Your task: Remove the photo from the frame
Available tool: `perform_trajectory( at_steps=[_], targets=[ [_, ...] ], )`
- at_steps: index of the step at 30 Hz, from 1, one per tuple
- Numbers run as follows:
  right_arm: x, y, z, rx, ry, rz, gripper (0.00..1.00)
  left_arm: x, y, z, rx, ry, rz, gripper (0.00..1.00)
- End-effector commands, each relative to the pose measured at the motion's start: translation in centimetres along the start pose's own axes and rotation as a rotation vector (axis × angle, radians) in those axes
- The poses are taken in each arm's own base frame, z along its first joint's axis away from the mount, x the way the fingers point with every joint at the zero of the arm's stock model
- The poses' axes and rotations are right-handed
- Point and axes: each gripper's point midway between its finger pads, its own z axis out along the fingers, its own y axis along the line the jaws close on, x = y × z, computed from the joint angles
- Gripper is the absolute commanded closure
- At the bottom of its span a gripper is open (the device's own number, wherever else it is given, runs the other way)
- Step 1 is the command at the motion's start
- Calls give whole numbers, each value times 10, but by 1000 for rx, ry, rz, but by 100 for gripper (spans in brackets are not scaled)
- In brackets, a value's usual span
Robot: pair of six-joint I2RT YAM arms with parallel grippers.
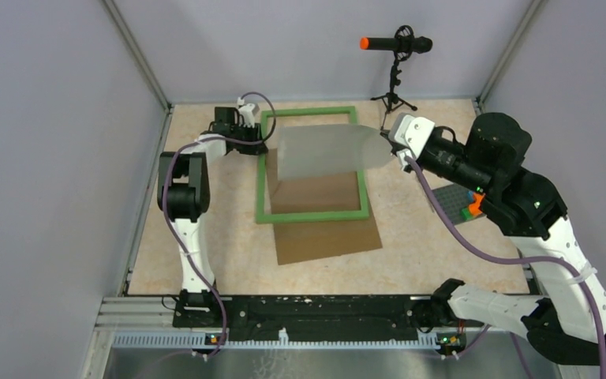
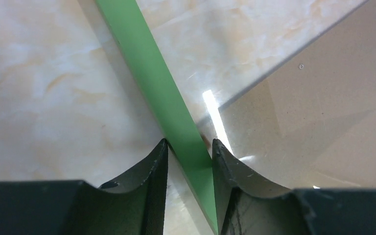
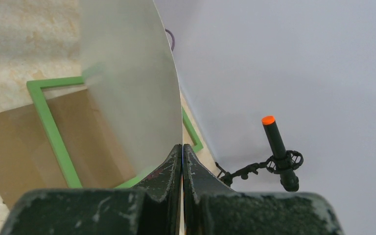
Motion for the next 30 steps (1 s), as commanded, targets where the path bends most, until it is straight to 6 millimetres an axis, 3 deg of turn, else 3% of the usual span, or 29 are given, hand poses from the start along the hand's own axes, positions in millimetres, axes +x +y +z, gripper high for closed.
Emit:
perform_trajectory(
  at_steps=[1,6,11,18,22,27,30],
  targets=[
    [-17,-12,3,35,-53,-38,100,24,-31,10,63,63,52,70],
    [-11,-9,12,20,-47,-51,100,42,-43,3,82,92,50,74],
    [8,-7,28,30,-2,-81,100,55,-59,-5,127,125,38,72],
    [20,-35,58,163,52,-74,100,54,-77,-18,152,130,2,72],
    [18,-46,68,202,51,-64,100,57,-77,-25,91,143,-55,69],
    [23,-52,76,224,75,-64,100,66,-72,-39,-1,126,-170,73],
    [24,-48,79,207,75,-60,100,72,-72,-49,-39,109,-210,67]
  ],
)
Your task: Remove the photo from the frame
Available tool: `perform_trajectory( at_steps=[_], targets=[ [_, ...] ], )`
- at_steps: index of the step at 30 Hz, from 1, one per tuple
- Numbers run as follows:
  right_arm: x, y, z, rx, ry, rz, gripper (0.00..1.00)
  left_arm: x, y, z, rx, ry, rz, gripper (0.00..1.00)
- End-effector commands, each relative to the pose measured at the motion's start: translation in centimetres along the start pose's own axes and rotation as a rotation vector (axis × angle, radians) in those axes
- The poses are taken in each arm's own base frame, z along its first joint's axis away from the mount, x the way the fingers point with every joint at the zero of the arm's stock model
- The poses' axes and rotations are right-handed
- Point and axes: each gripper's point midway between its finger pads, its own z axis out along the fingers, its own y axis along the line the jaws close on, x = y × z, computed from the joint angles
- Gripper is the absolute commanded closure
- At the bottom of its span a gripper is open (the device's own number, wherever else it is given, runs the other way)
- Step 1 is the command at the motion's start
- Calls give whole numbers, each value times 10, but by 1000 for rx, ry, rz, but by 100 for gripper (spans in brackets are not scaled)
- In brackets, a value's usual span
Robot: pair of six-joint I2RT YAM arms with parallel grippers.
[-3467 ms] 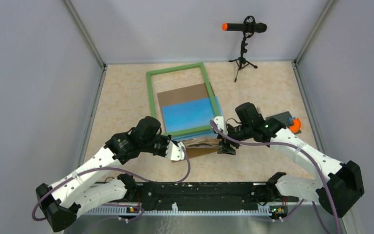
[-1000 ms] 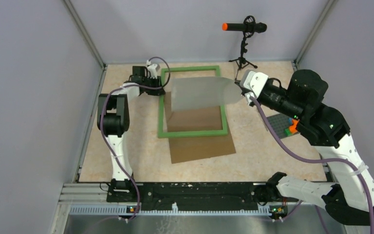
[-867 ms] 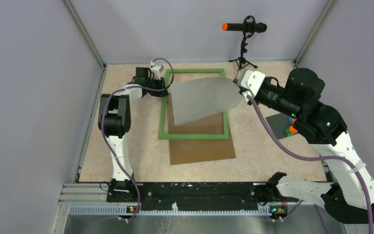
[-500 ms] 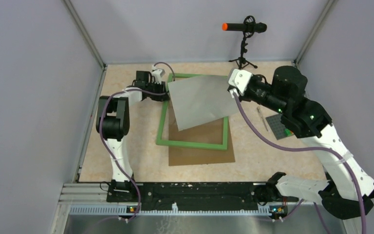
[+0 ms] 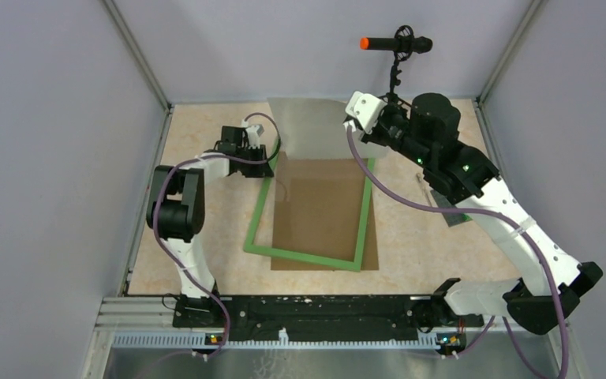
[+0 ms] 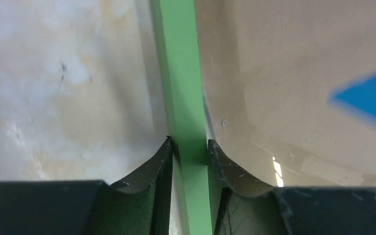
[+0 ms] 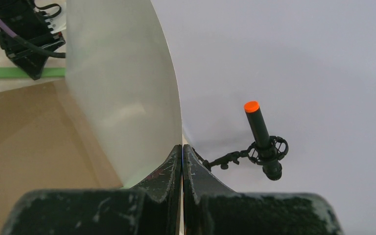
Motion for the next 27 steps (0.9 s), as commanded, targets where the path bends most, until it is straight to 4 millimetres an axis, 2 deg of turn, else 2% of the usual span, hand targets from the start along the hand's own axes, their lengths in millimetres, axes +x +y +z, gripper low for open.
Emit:
perform_trajectory(
  at_steps=[1,2,4,8,11,14,15,18,24,25,27],
  targets=[
    [-27,-25,-7,85,-75,12,100,12,-6,-21,-52,-4,-107,65],
    [-27,-25,-7,86,-75,12,100,15,-7,-24,-57,-1,-116,64],
    [-27,-24,-7,82,-75,11,100,21,-11,-28,-47,13,-135,54],
    [-27,-23,-4,72,-71,9,100,30,-36,-39,91,33,-181,31],
    [-27,-23,2,73,-73,1,100,10,-36,-56,126,-45,-234,14],
    [-22,-20,13,72,-67,-24,100,-23,-26,-81,126,-152,-252,2],
    [-21,-19,18,68,-64,-33,100,-34,-25,-89,127,-183,-242,1],
    [-17,-16,35,62,-58,-59,100,-58,-2,-114,95,-258,-273,1],
    [-18,-18,56,64,-56,-79,100,-79,40,-153,71,-351,-364,1],
    [-16,-16,55,56,-50,-70,100,-81,46,-159,68,-362,-370,1],
    [-12,8,52,-34,-56,-64,100,-82,52,-168,71,-378,-376,1]
  ],
)
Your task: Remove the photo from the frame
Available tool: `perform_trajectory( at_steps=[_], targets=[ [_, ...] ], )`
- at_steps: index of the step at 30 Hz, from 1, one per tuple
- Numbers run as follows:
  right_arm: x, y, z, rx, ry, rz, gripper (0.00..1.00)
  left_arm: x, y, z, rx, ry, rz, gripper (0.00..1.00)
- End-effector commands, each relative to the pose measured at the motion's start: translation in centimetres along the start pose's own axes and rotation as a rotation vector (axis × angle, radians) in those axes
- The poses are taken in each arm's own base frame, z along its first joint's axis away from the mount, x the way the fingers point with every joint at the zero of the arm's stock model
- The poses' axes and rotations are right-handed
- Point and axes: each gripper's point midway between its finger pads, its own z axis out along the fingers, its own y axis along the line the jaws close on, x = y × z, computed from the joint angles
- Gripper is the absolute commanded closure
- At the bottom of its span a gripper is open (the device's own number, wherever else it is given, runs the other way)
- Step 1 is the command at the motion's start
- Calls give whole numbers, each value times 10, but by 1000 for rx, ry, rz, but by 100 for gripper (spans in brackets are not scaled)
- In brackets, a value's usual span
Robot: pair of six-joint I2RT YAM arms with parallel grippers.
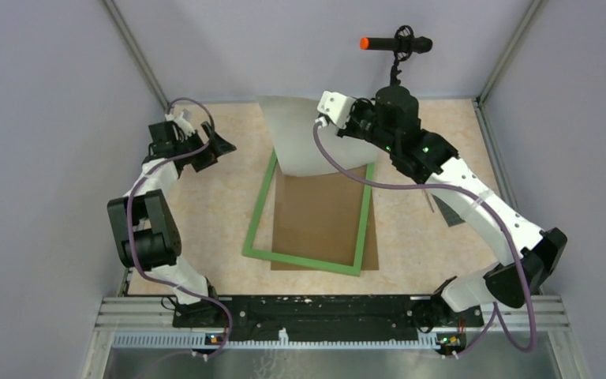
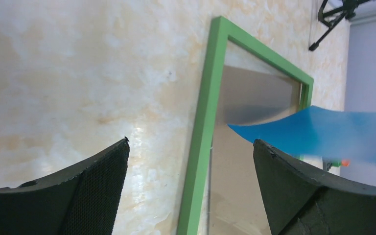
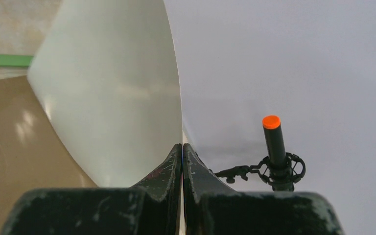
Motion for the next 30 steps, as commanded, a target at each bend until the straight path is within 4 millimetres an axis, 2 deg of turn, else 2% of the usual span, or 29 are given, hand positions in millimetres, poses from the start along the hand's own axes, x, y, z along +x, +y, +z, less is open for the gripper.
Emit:
perform_trajectory(
  at_steps=[1,7,10,12,18,23,26,30],
  targets=[
    [-28,4,-19,-35,-95,-5,100,-32,-11,-28,67,-77,15,1],
    [2,121,-48,-429,-53,55,100,-27,-5,-33,75,-66,10,1],
    [16,164,-61,-544,-26,78,100,-22,-5,-31,85,-49,-13,1],
    [26,185,-65,-586,-16,89,100,-22,-6,-31,91,-48,-17,1],
    [59,219,-57,-604,48,103,100,-19,-7,-34,89,-49,-9,1],
    [73,236,-52,-619,49,63,100,-14,-6,-38,75,-48,7,1],
    [74,247,-50,-634,38,2,100,-12,-6,-40,73,-52,18,1],
    [64,271,-46,-678,23,-117,100,-12,-6,-41,67,-58,17,1]
  ],
)
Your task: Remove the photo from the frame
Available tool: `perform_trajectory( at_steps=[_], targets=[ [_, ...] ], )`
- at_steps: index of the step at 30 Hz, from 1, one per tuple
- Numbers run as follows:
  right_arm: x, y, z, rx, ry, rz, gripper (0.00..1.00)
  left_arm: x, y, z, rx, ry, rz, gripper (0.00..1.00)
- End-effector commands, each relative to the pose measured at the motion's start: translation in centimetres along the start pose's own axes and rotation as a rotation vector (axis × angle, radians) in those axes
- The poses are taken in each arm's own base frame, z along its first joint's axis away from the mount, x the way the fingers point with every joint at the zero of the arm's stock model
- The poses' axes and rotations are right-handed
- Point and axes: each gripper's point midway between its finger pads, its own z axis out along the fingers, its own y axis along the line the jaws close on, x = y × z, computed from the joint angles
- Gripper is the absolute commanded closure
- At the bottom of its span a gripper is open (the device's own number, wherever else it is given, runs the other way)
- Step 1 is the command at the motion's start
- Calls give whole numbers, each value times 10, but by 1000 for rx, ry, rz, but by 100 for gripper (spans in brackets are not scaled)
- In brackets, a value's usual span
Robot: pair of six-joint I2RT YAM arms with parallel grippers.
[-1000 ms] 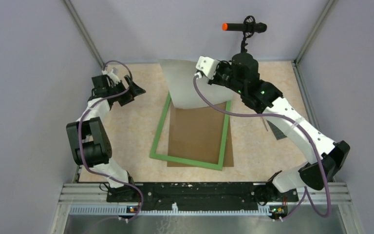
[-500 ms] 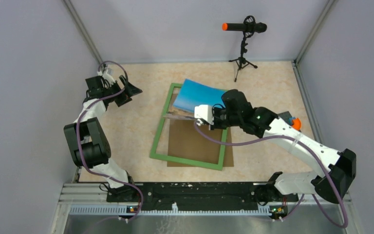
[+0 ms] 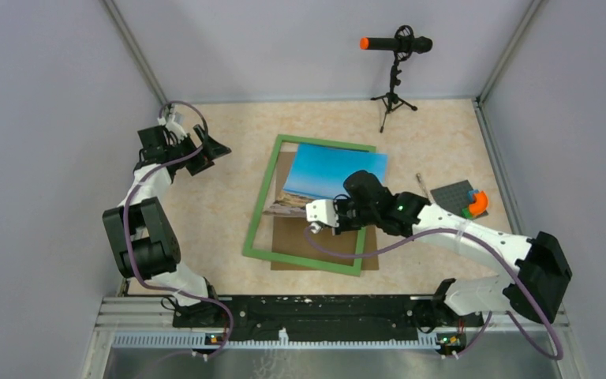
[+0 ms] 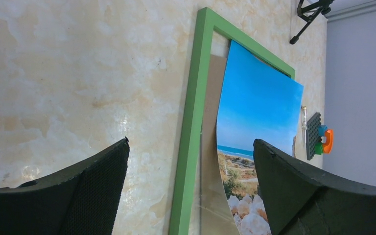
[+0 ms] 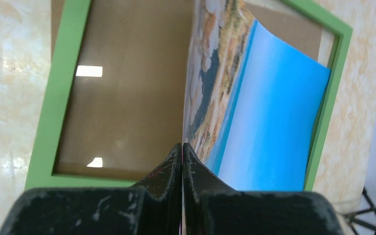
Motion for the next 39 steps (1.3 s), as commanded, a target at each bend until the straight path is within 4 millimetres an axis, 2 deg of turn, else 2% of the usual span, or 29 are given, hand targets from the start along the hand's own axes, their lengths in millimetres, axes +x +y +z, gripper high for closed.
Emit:
perform_trajectory(
  at_steps=[1,4,6,12,13,15,16,18,24,27,32,36,39],
  targets=[
    [-26,9,21,-7,-31,-162,100,-8,-11,-8,14,-37,52,1],
    [-32,15,30,-18,-25,-211,100,-7,-13,-10,14,-38,56,1],
    [-28,17,33,-18,-11,-238,100,-7,-13,-13,6,-41,71,1],
    [4,28,38,-21,70,-296,98,-3,-13,-15,6,-30,99,1],
    [7,30,38,-24,81,-290,84,-1,-13,-15,9,-24,101,1],
    [7,30,34,-19,85,-260,48,2,-13,-15,16,-16,122,1],
    [4,28,32,-9,78,-245,34,4,-12,-15,15,-11,136,1],
    [-2,28,26,-15,60,-226,22,7,-12,-15,18,2,179,1],
    [-16,34,18,-70,25,-182,19,17,-13,-19,-3,81,393,1],
    [-12,39,9,-103,52,-134,19,30,-14,-26,11,147,523,1],
    [7,54,-18,-120,56,-26,17,54,10,-45,-6,328,800,1],
    [24,42,-27,-73,62,103,17,85,36,-58,11,492,980,1],
    [34,29,-31,-52,59,226,17,108,47,-66,32,576,1099,1]
  ],
)
